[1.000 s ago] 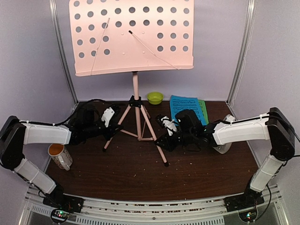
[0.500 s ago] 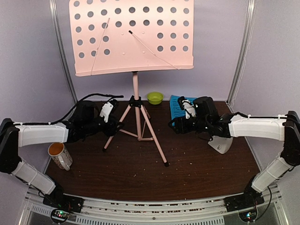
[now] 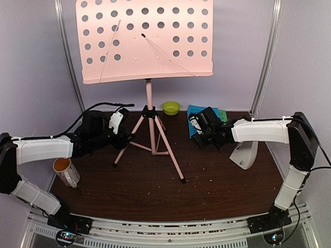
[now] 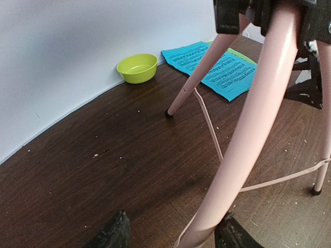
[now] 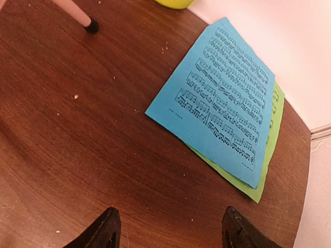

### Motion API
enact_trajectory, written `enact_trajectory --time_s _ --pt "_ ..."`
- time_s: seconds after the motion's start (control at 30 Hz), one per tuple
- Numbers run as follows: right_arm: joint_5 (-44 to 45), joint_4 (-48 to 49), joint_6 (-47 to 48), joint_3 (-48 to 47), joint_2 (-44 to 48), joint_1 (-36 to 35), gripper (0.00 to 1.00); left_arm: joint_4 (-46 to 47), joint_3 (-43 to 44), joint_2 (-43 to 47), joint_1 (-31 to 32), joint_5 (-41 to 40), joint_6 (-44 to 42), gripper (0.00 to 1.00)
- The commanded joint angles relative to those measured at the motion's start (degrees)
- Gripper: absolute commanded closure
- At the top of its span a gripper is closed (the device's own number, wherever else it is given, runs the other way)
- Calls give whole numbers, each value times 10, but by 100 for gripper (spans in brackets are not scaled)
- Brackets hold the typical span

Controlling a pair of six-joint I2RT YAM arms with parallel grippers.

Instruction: Set up the instrument practice props

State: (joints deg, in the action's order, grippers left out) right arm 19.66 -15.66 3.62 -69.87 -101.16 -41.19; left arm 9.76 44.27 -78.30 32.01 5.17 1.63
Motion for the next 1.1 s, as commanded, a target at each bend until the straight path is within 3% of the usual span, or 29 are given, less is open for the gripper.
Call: enact_trajectory --time_s 0.0,0.6,1.07 --pt "47 -6 65 -17 -41 -3 32 17 21 13 -6 -32 8 43" --pt "99 -144 149 -234 -247 -3 33 7 27 33 -6 -45 -2 42" --pt "121 -182 211 -285 -303 -3 36 17 39 31 -5 -39 -4 41"
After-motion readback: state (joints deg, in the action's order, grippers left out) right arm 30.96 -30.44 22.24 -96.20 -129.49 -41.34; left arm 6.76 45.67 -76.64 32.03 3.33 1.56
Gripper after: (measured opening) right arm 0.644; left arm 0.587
